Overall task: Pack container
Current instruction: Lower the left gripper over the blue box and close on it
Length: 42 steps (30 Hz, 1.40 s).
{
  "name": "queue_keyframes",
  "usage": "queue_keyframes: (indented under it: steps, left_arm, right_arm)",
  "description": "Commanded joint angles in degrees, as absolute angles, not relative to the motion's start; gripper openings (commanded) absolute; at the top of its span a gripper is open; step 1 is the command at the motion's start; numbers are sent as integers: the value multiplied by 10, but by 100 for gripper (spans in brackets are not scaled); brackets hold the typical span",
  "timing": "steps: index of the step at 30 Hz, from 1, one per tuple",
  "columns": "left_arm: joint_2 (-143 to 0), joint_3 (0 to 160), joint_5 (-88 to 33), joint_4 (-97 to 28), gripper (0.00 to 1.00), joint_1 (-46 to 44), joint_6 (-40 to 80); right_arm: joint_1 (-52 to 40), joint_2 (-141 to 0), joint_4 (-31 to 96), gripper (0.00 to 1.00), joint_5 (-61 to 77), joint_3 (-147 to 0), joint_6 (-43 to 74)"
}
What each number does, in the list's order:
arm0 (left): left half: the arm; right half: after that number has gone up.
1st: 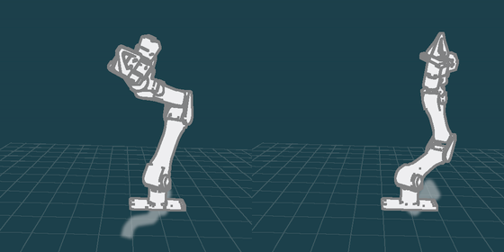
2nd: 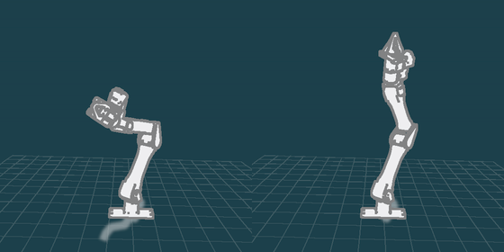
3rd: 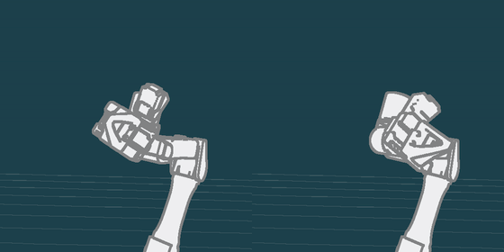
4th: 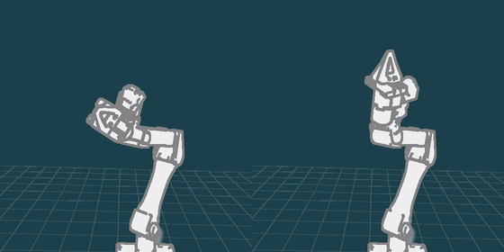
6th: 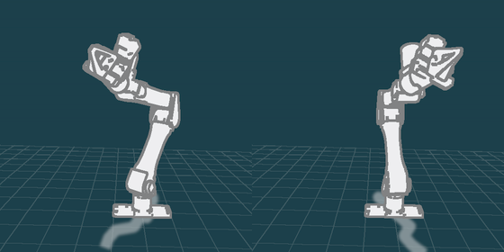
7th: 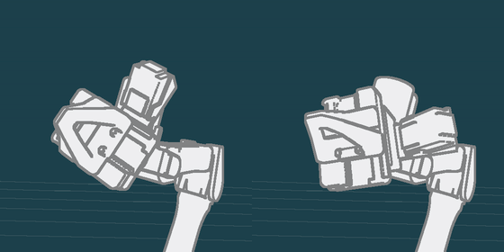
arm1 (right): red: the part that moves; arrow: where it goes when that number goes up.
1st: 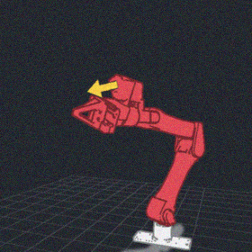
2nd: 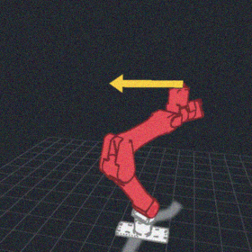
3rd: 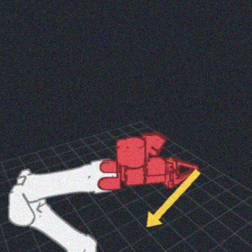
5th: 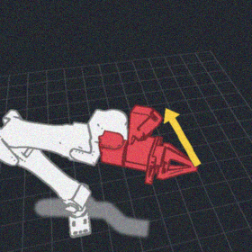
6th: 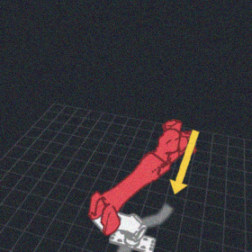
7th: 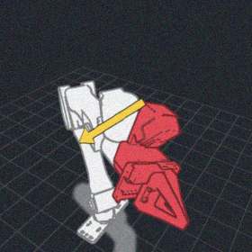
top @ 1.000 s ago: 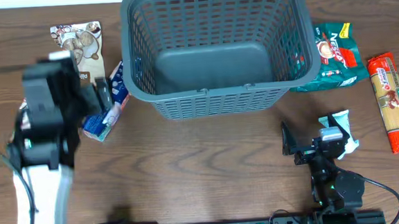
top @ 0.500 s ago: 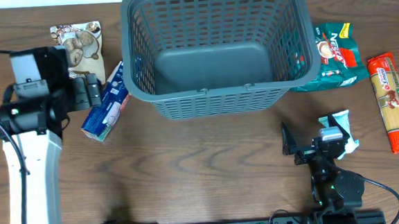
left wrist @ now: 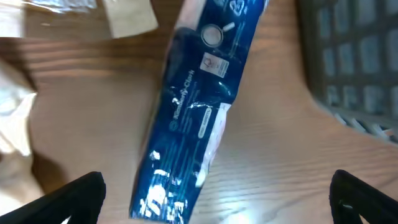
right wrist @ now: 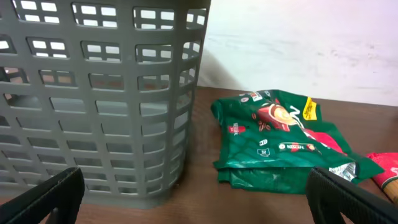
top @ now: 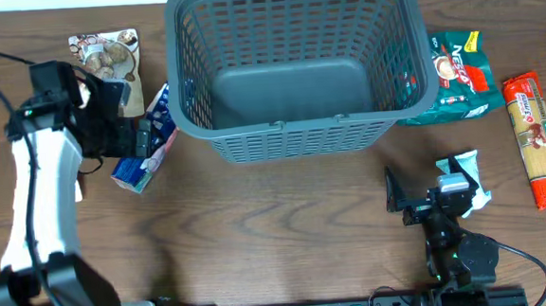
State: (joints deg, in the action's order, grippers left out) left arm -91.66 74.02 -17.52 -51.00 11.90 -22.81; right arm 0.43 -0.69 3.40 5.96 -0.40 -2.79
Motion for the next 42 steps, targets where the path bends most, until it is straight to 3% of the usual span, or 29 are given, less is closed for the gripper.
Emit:
queue_keyframes:
  steps: [1, 6, 19, 31, 42]
  left_arm:
    - [-944, 748, -166, -515, 99, 122, -248]
    - [-964, 745, -162, -515, 99, 122, -220]
    - [-967, 745, -162, -467, 98, 120, -418]
    - [-1015, 745, -176, -432, 98, 118, -418]
    - [-1056, 745, -205, -388, 98, 58, -418]
  right_arm:
    - [8, -3, 36, 99, 58, -3, -35]
    - [8, -3, 36, 99, 58, -3, -35]
    - [8, -3, 36, 99, 59, -3, -35]
    - [8, -3, 36, 99, 58, -3, -35]
    - [8, -3, 36, 99, 58, -3, -35]
